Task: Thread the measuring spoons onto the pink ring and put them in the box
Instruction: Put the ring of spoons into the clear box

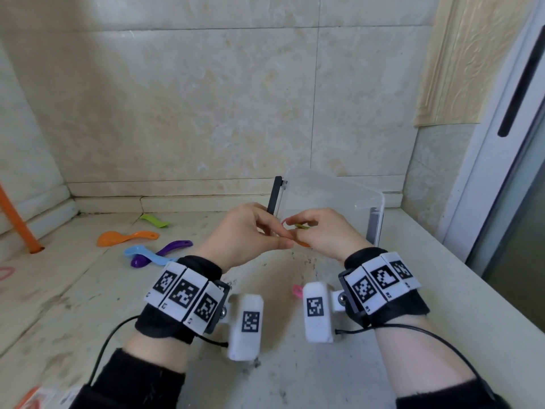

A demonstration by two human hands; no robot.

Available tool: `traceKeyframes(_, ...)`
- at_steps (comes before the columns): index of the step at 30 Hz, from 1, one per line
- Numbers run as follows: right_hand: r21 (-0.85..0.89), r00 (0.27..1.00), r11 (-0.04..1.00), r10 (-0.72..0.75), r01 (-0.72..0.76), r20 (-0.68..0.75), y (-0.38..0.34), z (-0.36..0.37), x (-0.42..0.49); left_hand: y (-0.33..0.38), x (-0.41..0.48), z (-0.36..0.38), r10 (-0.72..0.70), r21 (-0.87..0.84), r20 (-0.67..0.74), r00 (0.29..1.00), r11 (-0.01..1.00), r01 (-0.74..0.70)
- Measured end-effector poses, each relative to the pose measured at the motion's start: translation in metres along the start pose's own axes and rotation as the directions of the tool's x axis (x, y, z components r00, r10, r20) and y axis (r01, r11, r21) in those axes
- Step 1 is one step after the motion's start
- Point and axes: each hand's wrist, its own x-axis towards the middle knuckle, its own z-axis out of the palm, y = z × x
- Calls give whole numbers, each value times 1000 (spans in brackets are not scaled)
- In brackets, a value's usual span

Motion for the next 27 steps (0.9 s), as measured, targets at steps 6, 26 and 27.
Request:
traceKeyframes(6,31,990,999,13,-9,-141,2,-2,0,-4,1,0,-44,-20,-2,999,999,44)
traceKeyframes(26,16,991,999,-45,48,-122,-4,-5,-5,-42,11,-16,-355,-608,29,934,736,299)
traceKeyframes(27,-6,989,999,-43,43,-140,-3,-5,-5,-42,11,-18,-361,-619,20,932,728,295)
